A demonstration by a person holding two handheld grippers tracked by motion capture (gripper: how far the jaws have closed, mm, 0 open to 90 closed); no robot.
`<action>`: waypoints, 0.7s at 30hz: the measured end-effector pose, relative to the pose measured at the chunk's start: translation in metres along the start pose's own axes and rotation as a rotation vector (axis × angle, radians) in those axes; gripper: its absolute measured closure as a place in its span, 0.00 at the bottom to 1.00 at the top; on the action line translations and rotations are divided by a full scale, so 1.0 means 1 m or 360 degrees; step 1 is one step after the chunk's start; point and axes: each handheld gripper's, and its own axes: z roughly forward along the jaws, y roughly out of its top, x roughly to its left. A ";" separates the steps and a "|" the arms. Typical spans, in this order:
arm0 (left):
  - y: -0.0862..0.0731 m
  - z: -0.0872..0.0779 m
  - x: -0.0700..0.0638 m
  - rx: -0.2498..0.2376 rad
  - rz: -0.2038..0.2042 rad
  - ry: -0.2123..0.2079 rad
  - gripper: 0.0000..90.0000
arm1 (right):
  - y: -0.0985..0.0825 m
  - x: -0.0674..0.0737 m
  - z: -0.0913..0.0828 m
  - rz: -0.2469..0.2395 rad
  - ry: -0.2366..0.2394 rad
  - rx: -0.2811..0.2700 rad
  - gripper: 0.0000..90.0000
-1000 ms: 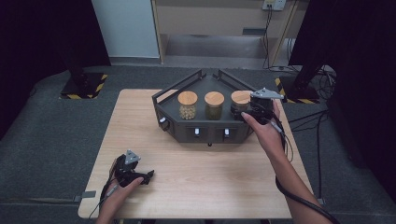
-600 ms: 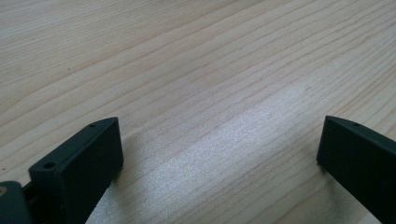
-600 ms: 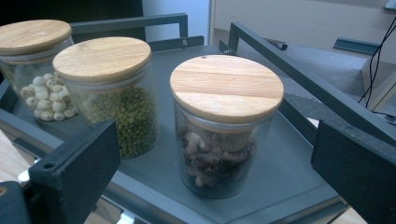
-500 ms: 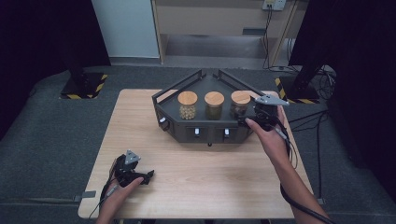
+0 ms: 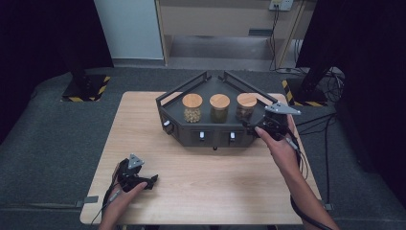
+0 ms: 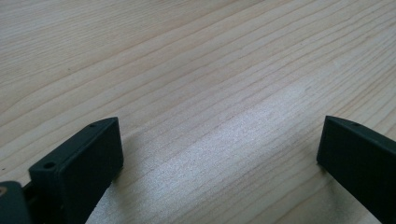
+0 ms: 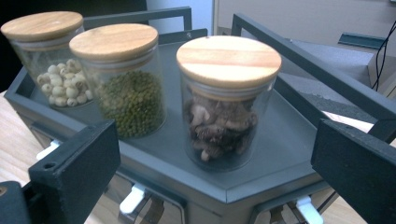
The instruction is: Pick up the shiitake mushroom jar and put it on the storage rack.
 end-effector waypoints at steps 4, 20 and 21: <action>0.000 0.000 0.000 0.0000 -0.0001 0.0000 0.00 | -0.003 0.001 -0.004 0.0004 0.0005 0.0012 0.02; 0.000 0.000 0.000 0.0000 -0.0001 0.0002 0.00 | -0.018 0.003 -0.020 0.0007 0.0005 -0.0005 0.02; 0.000 0.000 0.000 0.0000 -0.0001 0.0002 0.00 | -0.019 0.003 -0.020 0.0010 0.0005 -0.0005 0.02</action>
